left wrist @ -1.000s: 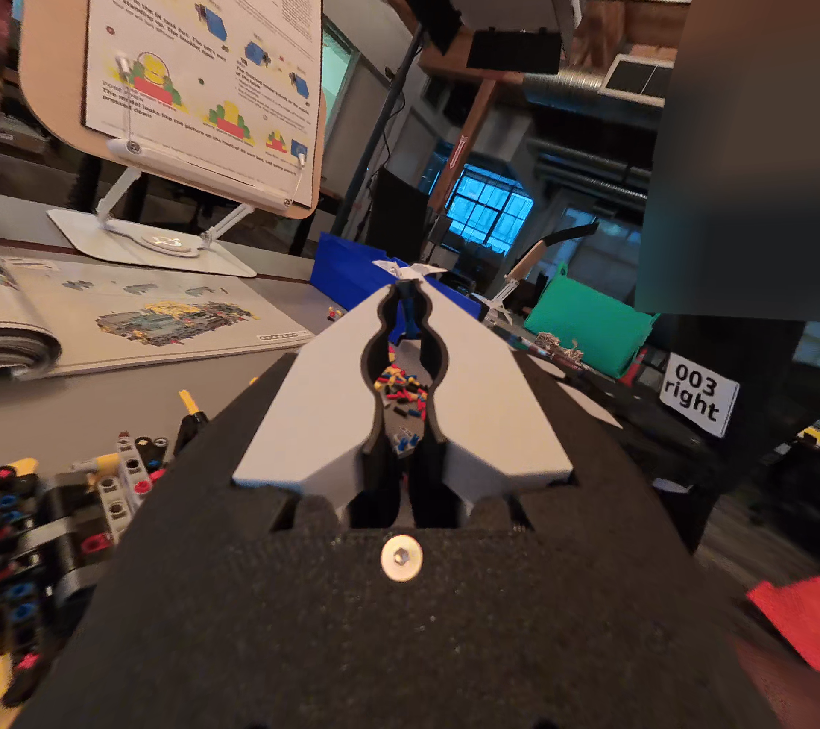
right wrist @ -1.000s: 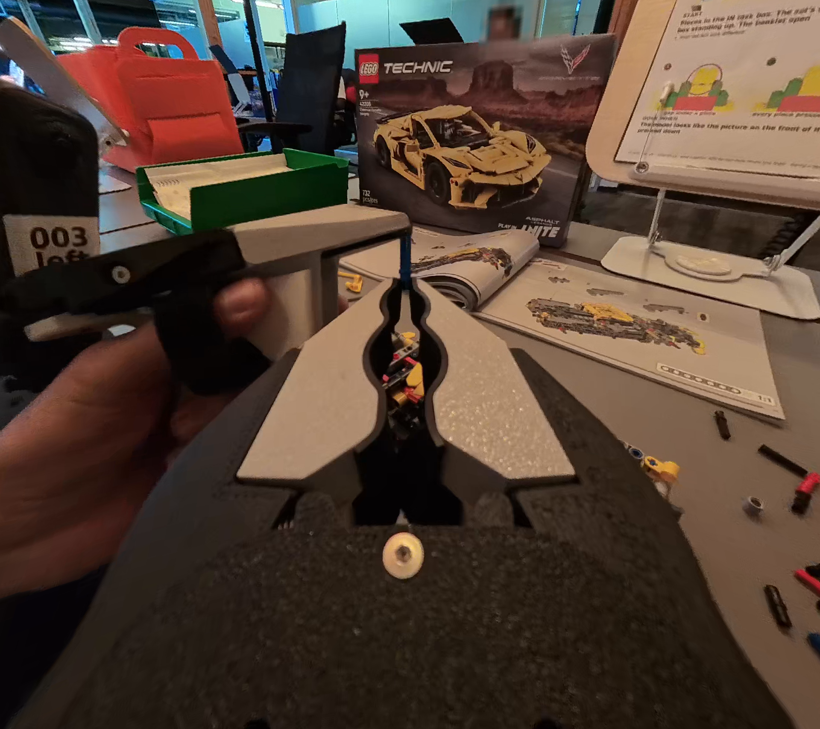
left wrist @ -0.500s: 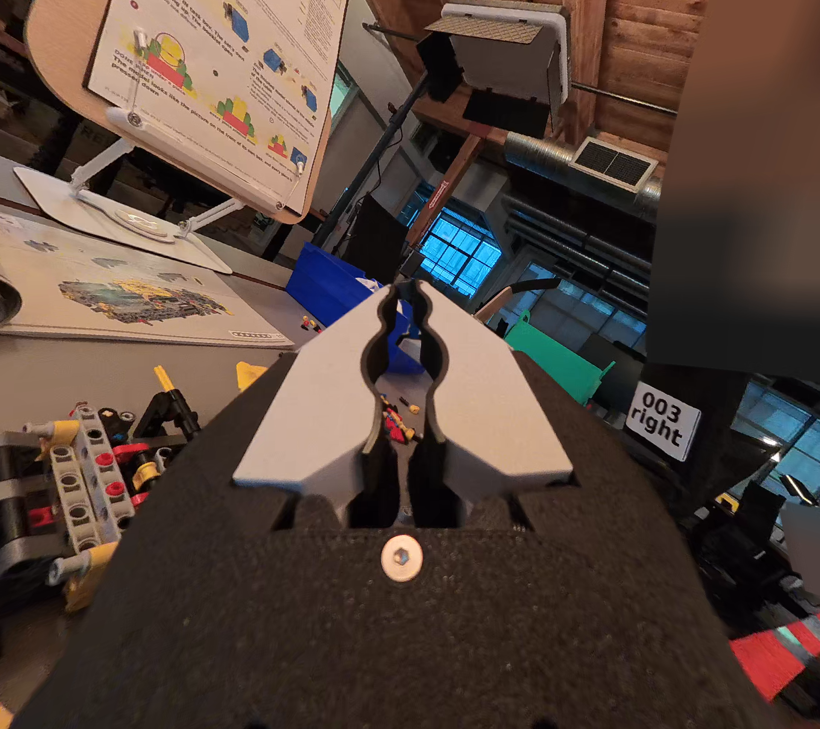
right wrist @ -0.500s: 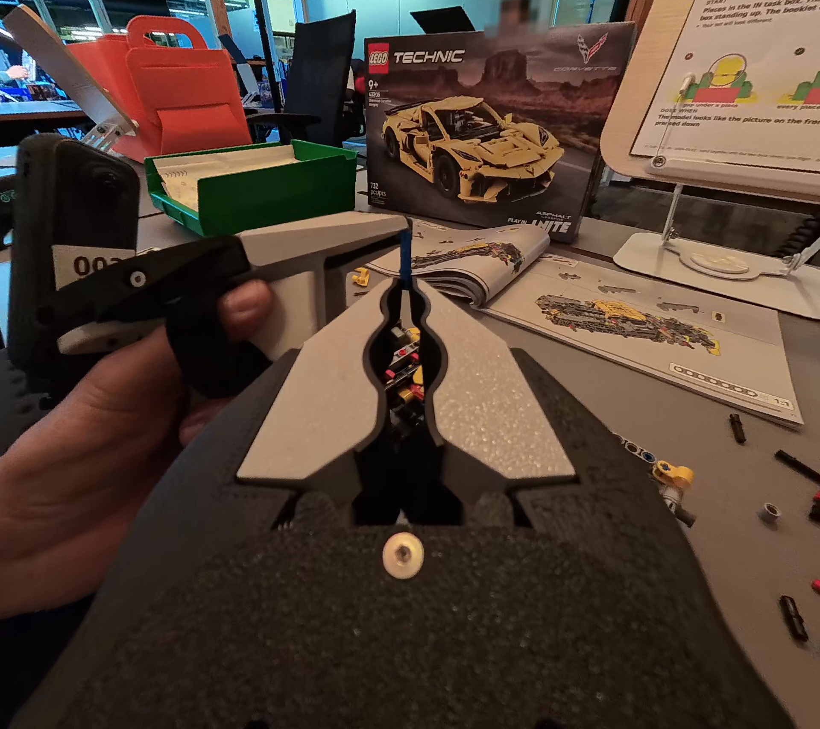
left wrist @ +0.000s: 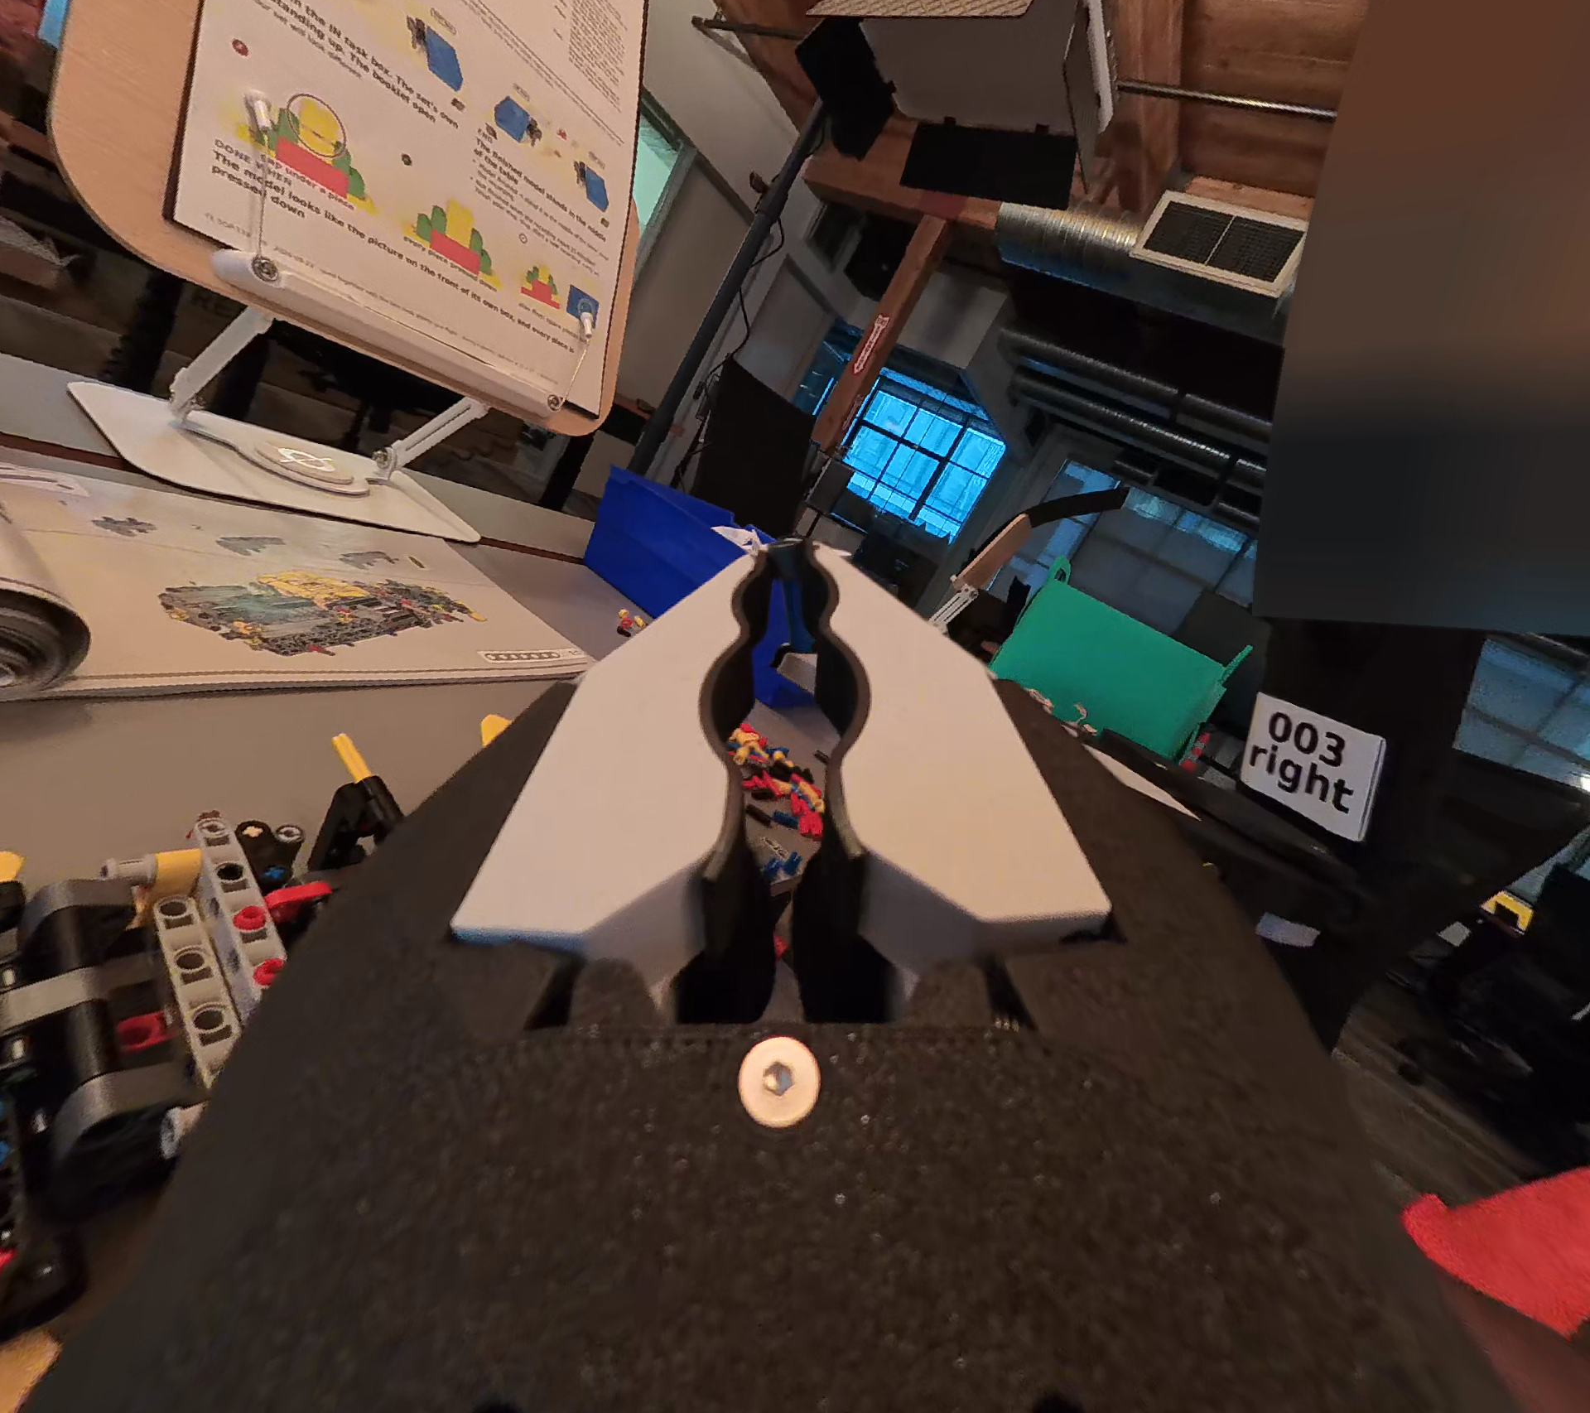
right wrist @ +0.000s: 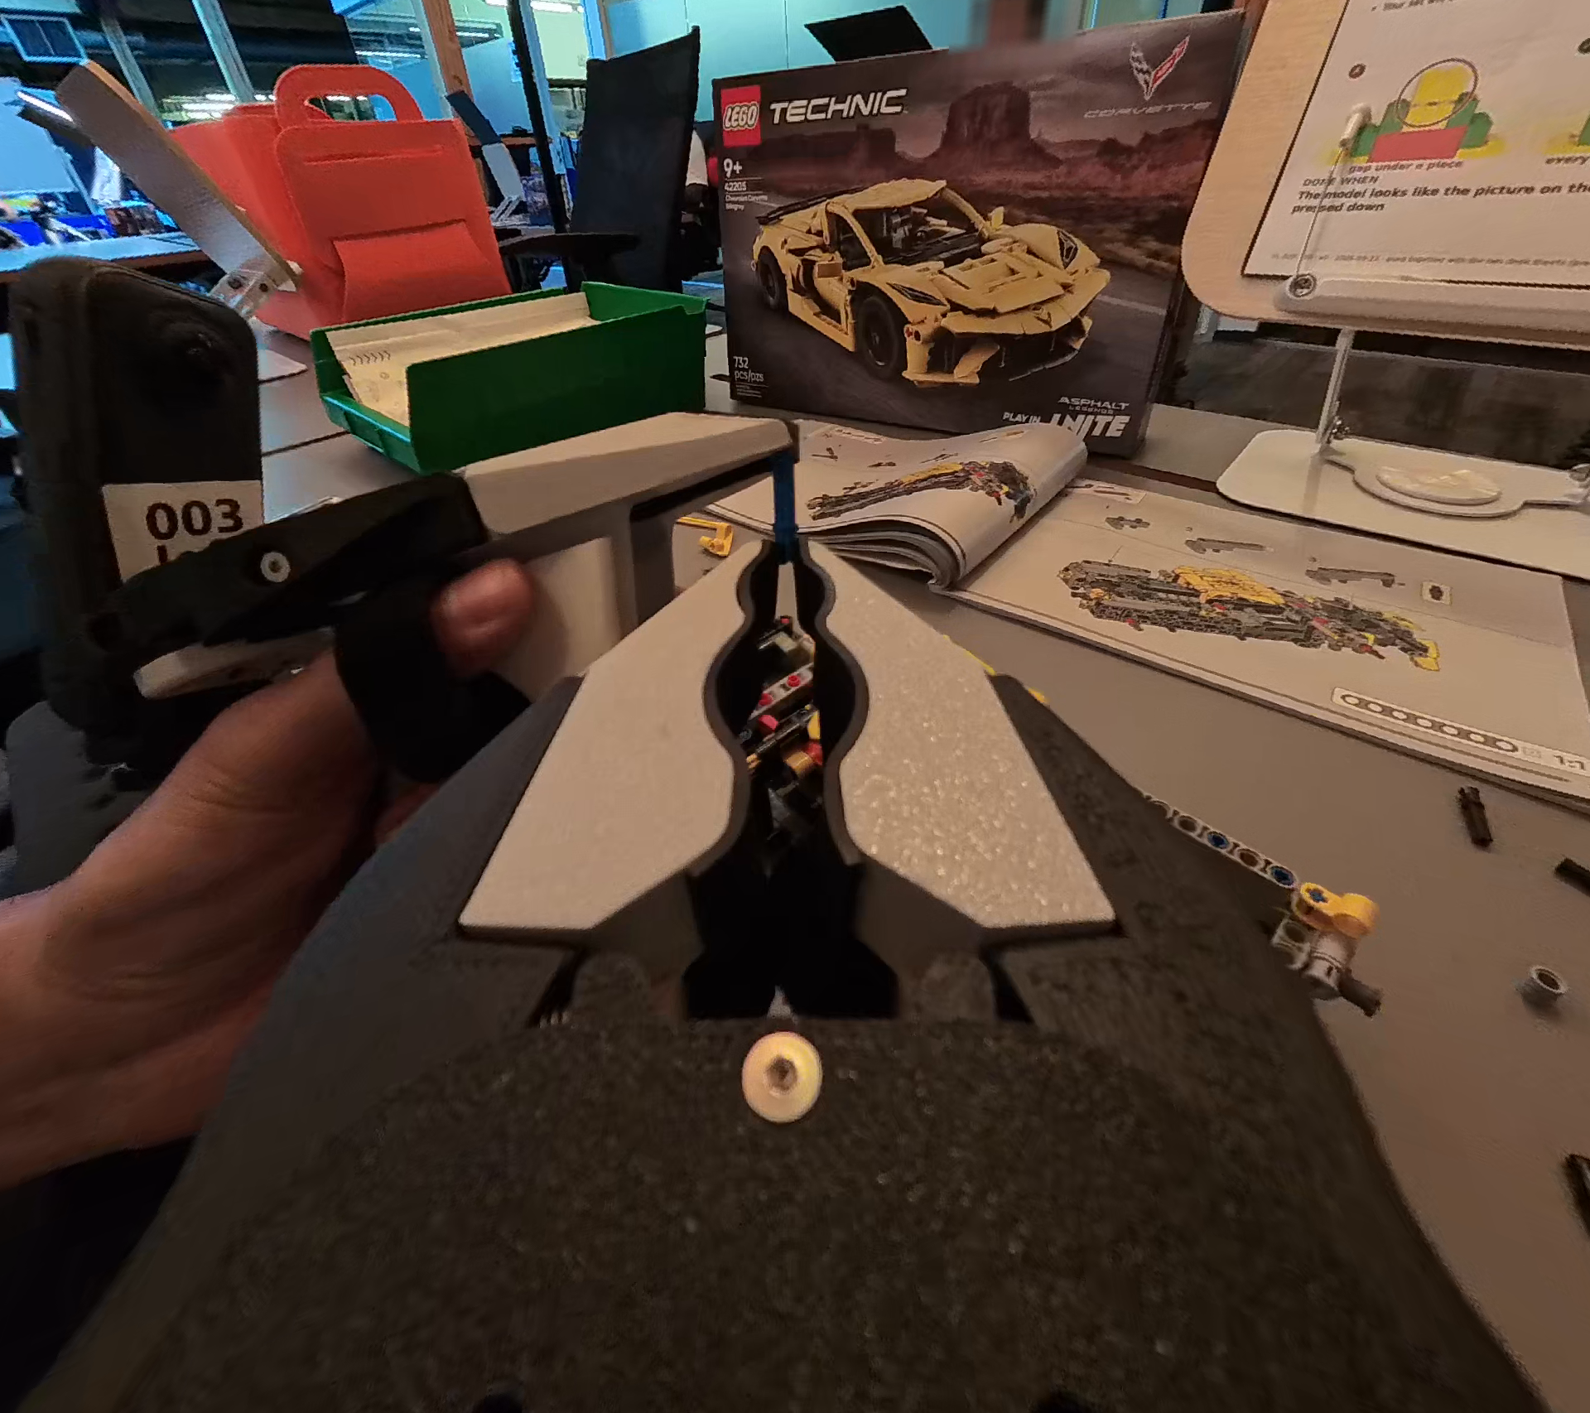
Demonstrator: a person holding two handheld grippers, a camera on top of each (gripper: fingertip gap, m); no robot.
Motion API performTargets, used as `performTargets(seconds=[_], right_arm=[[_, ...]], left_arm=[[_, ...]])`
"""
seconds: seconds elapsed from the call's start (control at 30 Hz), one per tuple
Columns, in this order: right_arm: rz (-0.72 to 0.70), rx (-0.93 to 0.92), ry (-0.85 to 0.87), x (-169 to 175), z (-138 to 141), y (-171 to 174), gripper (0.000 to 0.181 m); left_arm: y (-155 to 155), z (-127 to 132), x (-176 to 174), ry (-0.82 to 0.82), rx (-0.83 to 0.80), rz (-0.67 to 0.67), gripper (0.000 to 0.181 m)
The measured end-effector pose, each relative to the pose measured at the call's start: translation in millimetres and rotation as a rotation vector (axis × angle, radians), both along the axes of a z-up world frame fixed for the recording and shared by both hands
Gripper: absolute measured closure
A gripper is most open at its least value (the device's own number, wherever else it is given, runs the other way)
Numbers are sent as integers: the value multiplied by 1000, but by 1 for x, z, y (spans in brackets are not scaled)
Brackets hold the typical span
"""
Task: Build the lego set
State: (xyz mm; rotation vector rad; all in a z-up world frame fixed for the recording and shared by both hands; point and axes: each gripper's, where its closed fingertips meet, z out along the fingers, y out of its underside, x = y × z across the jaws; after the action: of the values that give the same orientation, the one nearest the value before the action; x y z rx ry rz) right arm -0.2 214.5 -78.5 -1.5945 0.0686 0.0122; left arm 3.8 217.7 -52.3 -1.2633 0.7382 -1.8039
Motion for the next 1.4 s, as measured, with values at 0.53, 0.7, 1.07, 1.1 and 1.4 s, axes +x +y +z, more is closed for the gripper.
performTargets(seconds=[0.53,0.7,1.07,1.1,1.4], right_arm=[[-8,-54,-3,1,-9,2,179],[-7,-51,13,2,-9,2,179],[-15,-51,7,3,-9,3,178],[-10,-48,8,2,-9,3,179],[-14,-61,6,2,-11,3,178]], left_arm=[[3,-13,2,87,36,-51,174],[4,-15,4,83,-3,-46,174],[6,-17,4,36,-169,-179,175],[6,-17,4,32,-176,-183,175],[6,-20,5,90,-42,-80,175]])
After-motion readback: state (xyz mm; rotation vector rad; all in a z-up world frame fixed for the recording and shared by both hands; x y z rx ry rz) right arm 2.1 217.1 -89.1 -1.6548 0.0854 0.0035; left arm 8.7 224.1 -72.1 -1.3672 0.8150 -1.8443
